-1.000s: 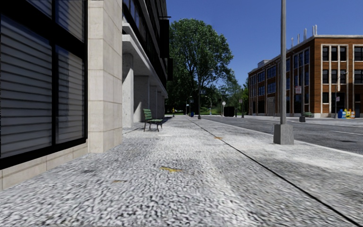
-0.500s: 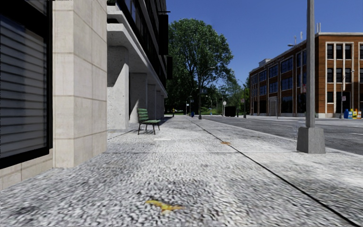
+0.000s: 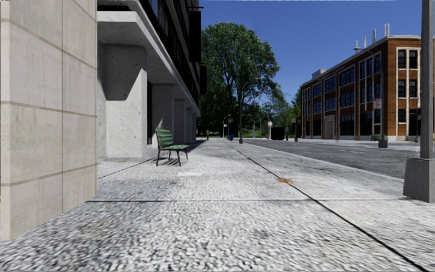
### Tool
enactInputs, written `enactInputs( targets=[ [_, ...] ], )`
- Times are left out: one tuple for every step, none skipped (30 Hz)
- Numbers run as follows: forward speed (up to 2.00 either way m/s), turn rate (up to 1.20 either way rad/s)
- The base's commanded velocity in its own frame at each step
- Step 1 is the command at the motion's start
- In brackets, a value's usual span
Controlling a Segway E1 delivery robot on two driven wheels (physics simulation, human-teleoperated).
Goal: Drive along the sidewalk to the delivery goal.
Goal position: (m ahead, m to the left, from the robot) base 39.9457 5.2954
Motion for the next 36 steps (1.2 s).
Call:
enactInputs(
  targets=[
    [2.00,0.00],
    [2.00,0.00],
    [2.00,0.00],
    [2.00,0.00],
    [2.00,0.00],
    [2.00,0.00],
    [2.00,0.00],
    [2.00,0.00],
    [2.00,0.00],
    [2.00,0.00],
    [2.00,0.00],
    [2.00,0.00],
    [2.00,0.00],
    [2.00,0.00],
    [2.00,0.00],
    [2.00,0.00],
    [2.00,0.00],
    [2.00,0.00],
    [2.00,0.00],
    [2.00,0.00],
    [2.00,0.00],
    [2.00,0.00],
    [2.00,0.00],
    [2.00,0.00],
    [2.00,0.00],
    [2.00,0.00],
    [2.00,0.00],
    [2.00,0.00],
    [2.00,0.00],
    [2.00,0.00],
    [2.00,0.00],
    [2.00,0.00],
    [2.00,0.00],
    [2.00,0.00],
    [2.00,0.00],
    [2.00,0.00]
  ],
)
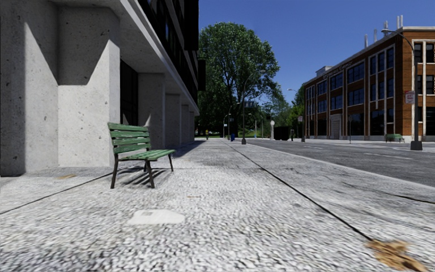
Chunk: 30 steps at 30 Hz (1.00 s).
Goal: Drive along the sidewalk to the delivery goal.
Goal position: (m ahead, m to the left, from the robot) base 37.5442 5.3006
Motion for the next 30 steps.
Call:
enactInputs(
  targets=[
    [2.00,0.00],
    [2.00,0.00],
    [2.00,0.00],
    [2.00,0.00],
    [2.00,0.00],
    [2.00,0.00],
    [2.00,0.00],
    [2.00,0.00],
    [2.00,0.00],
    [2.00,0.00],
    [2.00,0.00],
    [2.00,0.00],
    [2.00,0.00],
    [2.00,0.00],
    [2.00,0.00],
    [2.00,0.00],
    [2.00,0.00],
    [2.00,0.00],
    [2.00,0.00],
    [2.00,0.00],
    [2.00,0.00],
    [2.00,0.00],
    [2.00,0.00],
    [2.00,0.00],
    [2.00,0.00],
    [2.00,0.00],
    [2.00,0.00],
    [2.00,0.00],
    [2.00,0.00],
    [2.00,0.00]
  ],
)
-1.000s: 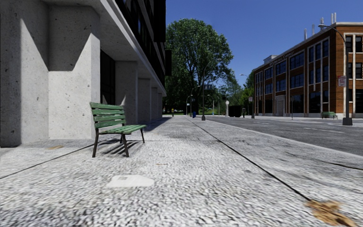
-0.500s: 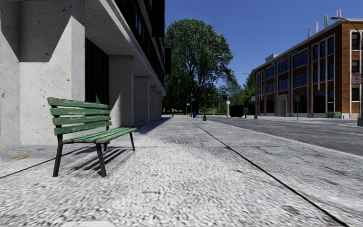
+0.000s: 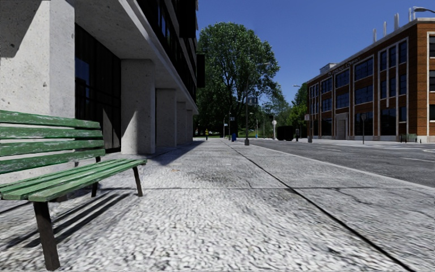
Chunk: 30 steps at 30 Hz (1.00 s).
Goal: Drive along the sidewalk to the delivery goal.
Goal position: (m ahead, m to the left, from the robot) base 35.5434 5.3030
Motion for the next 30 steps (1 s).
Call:
enactInputs(
  targets=[
    [2.00,0.00],
    [2.00,0.00],
    [2.00,0.00],
    [2.00,0.00],
    [2.00,0.00],
    [2.00,0.00],
    [2.00,0.00],
    [2.00,0.00],
    [2.00,0.00],
    [2.00,0.00],
    [2.00,0.00],
    [2.00,0.00],
    [2.00,0.00],
    [2.00,0.00],
    [2.00,0.00],
    [2.00,0.00],
    [2.00,0.00],
    [2.00,0.00],
    [2.00,0.00],
    [2.00,0.00],
    [2.00,0.00],
    [2.00,0.05],
    [2.00,0.09],
    [2.00,0.12],
    [2.00,0.17],
    [2.00,0.17],
    [2.00,0.18],
    [2.00,0.19],
    [2.00,0.20],
    [2.00,0.20]
  ],
)
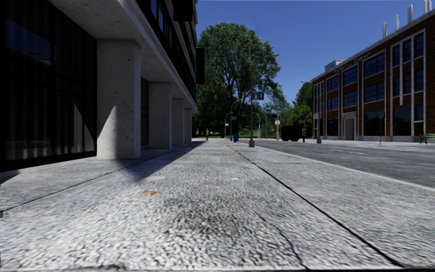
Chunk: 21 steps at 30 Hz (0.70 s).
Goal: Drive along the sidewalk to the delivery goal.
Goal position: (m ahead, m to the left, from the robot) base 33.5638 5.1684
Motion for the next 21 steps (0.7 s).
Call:
enactInputs(
  targets=[
    [2.00,0.21],
    [2.00,0.22],
    [2.00,0.22],
    [2.00,0.22],
    [2.00,0.22],
    [2.00,0.22],
    [2.00,0.22],
    [2.00,0.20],
    [2.00,0.18],
    [2.00,0.18],
    [2.00,0.17],
    [2.00,0.17],
    [2.00,0.17],
    [2.00,0.12],
    [2.00,0.12],
    [2.00,0.01],
    [2.00,0.00],
    [2.00,0.00],
    [2.00,0.00],
    [2.00,0.00],
    [2.00,0.00]
  ],
)
